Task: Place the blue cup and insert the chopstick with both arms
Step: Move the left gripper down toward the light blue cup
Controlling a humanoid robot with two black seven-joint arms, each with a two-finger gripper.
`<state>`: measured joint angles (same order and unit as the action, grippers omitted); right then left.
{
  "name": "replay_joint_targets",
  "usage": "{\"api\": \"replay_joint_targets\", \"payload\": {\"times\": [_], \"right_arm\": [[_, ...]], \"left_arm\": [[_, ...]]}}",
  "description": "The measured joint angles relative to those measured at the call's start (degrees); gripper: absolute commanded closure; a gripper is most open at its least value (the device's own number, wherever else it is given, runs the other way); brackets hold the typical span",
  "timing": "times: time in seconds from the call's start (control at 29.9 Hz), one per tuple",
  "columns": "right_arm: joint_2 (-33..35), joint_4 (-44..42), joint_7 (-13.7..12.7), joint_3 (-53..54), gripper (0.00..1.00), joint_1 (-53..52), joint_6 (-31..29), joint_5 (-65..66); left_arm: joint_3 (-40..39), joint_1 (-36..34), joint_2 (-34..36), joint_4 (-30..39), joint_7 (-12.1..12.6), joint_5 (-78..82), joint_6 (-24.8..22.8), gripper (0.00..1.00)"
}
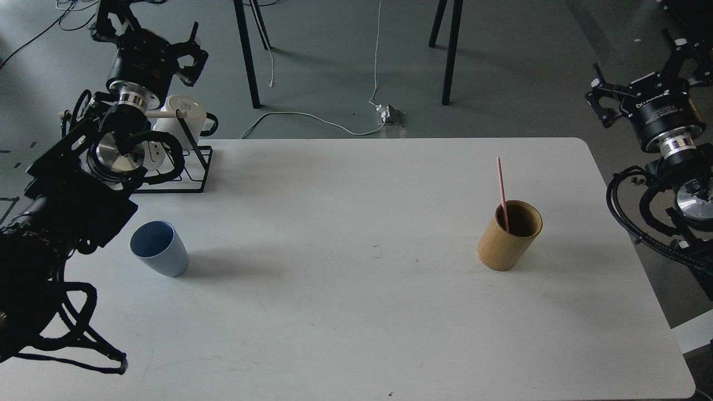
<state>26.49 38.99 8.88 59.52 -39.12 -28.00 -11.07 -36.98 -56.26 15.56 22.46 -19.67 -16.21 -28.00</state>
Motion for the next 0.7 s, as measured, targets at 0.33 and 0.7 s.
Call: {"api": "replay_joint_targets", "payload": {"times": [0.33,0.7], "right_arm": [[0.0,0.2,0.0,0.1,0.00,0.2,0.0,0.0],[-0.1,0.2,0.0,-0.1,0.00,0.1,0.0,0.1]], "left_arm": [[0.0,-0.2,0.2,0.1,0.3,-0.2,0.0,0.00],[5.2,-5.8,11.9,13.6,1.3,21.6,0.0,0.01]]}}
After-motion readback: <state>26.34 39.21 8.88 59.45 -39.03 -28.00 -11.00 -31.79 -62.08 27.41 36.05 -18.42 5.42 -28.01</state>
